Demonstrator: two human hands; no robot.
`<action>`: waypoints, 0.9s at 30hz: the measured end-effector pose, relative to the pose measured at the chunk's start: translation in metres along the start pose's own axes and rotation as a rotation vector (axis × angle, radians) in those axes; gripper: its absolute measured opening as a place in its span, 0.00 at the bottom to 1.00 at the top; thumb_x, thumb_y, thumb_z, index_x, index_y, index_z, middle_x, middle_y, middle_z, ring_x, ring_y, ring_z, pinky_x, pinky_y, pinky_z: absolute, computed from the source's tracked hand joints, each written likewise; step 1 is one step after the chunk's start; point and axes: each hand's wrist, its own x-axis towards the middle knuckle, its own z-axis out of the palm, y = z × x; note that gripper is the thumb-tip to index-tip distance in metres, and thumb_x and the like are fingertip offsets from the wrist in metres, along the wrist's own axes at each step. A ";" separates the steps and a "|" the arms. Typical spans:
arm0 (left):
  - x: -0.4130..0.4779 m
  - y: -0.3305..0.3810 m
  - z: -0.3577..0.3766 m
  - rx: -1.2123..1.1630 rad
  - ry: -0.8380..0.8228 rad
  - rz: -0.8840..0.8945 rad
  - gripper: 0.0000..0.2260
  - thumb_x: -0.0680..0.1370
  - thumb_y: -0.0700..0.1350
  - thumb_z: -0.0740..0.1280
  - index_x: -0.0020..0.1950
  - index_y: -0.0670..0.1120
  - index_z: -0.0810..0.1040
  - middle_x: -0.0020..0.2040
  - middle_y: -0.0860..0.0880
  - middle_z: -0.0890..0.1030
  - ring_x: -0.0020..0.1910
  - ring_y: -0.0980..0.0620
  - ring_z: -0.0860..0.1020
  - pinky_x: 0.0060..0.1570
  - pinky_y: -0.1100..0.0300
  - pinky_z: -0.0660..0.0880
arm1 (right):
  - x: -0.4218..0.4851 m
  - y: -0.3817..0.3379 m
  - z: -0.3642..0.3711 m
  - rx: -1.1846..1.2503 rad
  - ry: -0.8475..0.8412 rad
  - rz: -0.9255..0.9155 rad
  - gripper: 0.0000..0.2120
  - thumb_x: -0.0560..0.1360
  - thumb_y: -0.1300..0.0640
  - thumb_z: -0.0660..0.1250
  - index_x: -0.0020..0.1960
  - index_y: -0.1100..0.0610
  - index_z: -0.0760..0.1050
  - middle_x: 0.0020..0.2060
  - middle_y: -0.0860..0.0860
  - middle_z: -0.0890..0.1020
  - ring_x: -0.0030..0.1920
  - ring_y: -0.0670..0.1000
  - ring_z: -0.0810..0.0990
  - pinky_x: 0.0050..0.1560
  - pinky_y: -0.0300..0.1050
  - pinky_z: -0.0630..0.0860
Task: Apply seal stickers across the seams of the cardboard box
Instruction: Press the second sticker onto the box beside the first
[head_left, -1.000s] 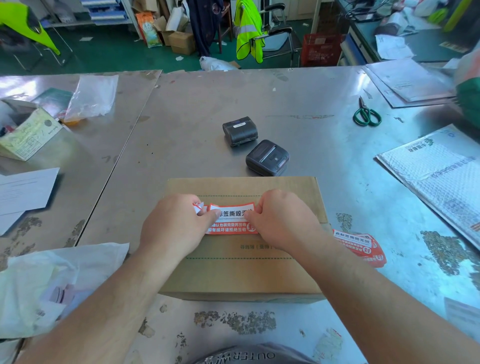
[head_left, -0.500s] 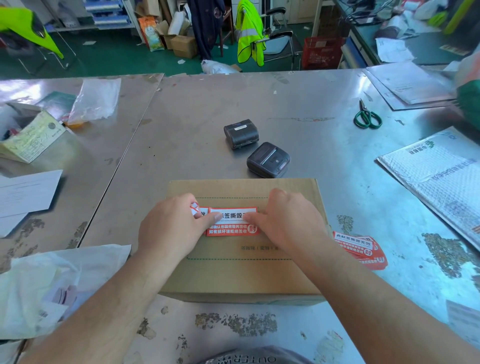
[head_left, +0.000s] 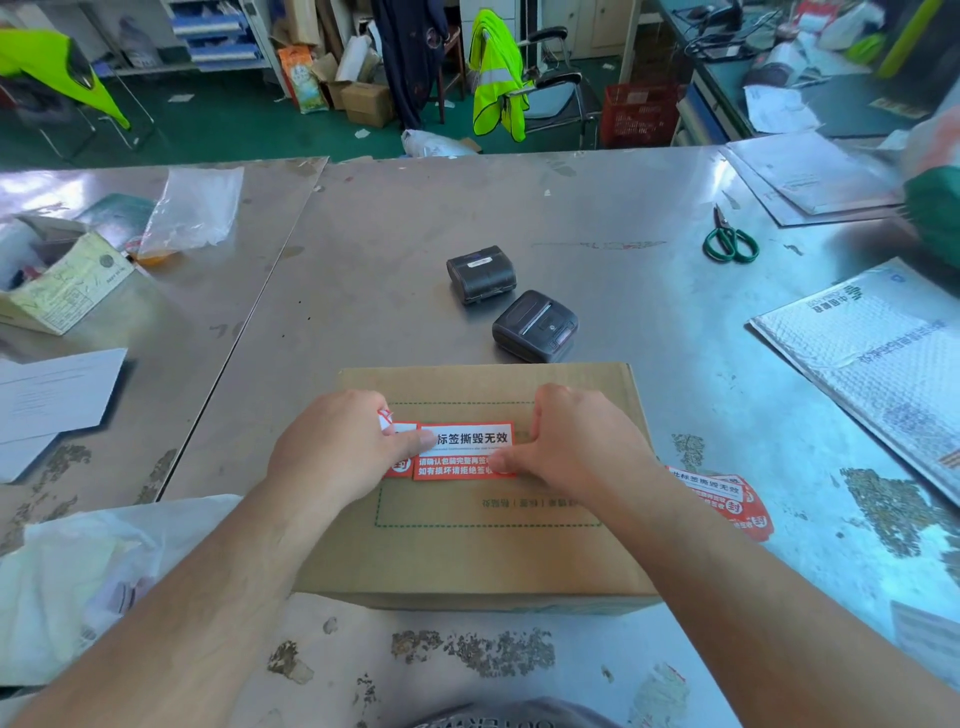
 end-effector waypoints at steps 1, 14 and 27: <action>0.000 -0.003 -0.002 0.019 -0.014 0.001 0.23 0.69 0.67 0.70 0.36 0.47 0.73 0.36 0.50 0.76 0.37 0.49 0.75 0.32 0.57 0.65 | -0.001 0.000 -0.001 -0.002 -0.004 -0.004 0.26 0.67 0.37 0.77 0.48 0.56 0.71 0.41 0.52 0.77 0.42 0.55 0.76 0.29 0.43 0.64; -0.022 -0.042 -0.011 -0.012 -0.070 -0.057 0.18 0.66 0.70 0.71 0.34 0.56 0.74 0.35 0.55 0.78 0.38 0.50 0.77 0.36 0.57 0.72 | -0.005 -0.003 -0.001 -0.016 0.018 0.000 0.25 0.68 0.37 0.76 0.47 0.55 0.69 0.39 0.50 0.76 0.39 0.54 0.75 0.28 0.43 0.63; -0.022 -0.068 -0.006 -0.244 -0.105 -0.140 0.26 0.71 0.68 0.65 0.35 0.44 0.73 0.32 0.45 0.76 0.34 0.45 0.75 0.35 0.56 0.63 | -0.007 -0.001 -0.001 -0.017 0.028 -0.006 0.24 0.69 0.37 0.75 0.44 0.53 0.68 0.40 0.50 0.77 0.37 0.51 0.75 0.29 0.43 0.64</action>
